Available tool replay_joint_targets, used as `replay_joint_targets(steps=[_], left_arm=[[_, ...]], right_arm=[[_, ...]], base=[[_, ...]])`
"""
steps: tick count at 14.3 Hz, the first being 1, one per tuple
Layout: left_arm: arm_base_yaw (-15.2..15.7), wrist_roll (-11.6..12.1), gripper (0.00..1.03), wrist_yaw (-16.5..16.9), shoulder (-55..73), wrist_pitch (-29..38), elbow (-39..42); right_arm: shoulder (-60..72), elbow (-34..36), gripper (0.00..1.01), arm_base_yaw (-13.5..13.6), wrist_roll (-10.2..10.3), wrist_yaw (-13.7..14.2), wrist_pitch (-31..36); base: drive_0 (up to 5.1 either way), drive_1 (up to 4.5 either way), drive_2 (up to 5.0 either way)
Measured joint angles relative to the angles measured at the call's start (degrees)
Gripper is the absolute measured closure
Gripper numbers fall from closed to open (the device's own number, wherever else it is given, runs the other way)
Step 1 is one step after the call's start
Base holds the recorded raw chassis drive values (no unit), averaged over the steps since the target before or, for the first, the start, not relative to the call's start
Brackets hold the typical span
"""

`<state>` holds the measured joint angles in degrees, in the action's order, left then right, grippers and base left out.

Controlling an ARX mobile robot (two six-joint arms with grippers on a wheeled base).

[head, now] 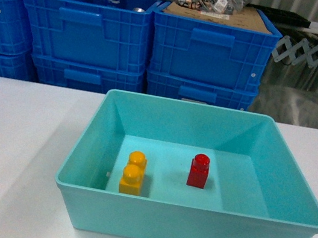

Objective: Pick red block from blue box to shelf

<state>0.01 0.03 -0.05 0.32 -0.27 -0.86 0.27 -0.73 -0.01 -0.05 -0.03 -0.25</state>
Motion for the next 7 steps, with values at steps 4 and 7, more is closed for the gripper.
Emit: replay_joint_targets(steps=[4, 7], left_arm=[[0.0, 0.0, 0.05, 0.0, 0.0, 0.0, 0.0], [0.0, 0.0, 0.05, 0.0, 0.0, 0.0, 0.0]], right_arm=[[0.0, 0.0, 0.03, 0.0, 0.0, 0.0, 0.0], [0.0, 0.0, 0.03, 0.0, 0.0, 0.0, 0.0]], base=[[0.0, 0.0, 0.0], [0.0, 0.0, 0.0]])
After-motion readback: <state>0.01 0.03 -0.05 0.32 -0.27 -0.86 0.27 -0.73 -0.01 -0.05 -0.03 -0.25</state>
